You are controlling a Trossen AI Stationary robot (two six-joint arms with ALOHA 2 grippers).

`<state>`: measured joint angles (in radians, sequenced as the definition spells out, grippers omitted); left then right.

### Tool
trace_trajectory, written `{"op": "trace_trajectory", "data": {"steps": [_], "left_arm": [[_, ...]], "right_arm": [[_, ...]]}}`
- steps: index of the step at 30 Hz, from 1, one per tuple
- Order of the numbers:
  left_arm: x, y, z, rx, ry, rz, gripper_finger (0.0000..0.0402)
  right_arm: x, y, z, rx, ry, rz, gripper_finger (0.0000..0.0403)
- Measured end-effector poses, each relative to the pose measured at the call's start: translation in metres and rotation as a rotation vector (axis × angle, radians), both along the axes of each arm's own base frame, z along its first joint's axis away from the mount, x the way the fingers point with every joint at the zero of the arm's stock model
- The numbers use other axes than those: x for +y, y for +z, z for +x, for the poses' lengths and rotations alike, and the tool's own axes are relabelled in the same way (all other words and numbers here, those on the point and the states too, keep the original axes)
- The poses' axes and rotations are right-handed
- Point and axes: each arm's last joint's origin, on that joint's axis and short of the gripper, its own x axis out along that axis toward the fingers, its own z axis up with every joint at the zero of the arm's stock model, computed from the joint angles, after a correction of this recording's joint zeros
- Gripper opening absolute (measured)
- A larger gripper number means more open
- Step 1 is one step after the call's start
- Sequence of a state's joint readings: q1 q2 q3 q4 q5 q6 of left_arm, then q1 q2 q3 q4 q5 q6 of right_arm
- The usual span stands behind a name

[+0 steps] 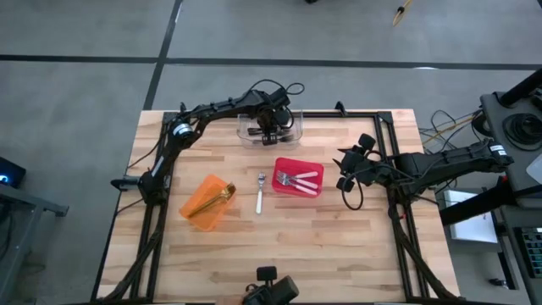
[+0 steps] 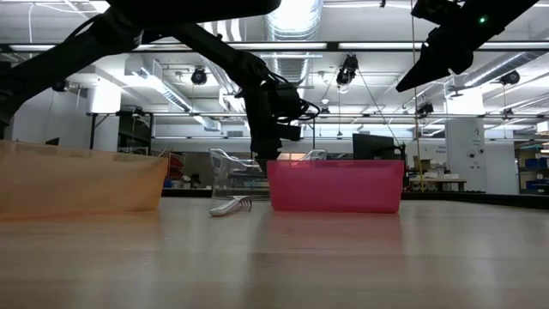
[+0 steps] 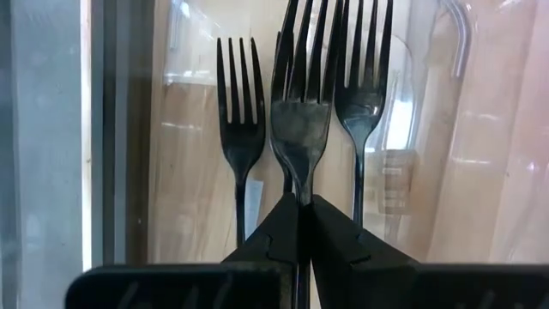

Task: Sort silverware by color (type)
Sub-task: Put the black fork into the transparent bin, then put the white fork into the red bin

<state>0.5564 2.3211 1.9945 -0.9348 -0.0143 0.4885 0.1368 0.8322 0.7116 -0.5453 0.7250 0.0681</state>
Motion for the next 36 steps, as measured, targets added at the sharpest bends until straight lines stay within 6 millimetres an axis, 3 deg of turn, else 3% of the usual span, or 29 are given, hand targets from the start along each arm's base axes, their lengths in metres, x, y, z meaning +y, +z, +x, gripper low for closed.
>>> {"op": "trace_trajectory", "data": {"steps": [36], "left_arm": [[-0.0014,-0.0043,-0.0023,0.020,0.018,-0.019,0.0020]], "right_arm": [[0.0000,0.0001,-0.0002,0.004,0.000,-0.001,0.0157]]}}
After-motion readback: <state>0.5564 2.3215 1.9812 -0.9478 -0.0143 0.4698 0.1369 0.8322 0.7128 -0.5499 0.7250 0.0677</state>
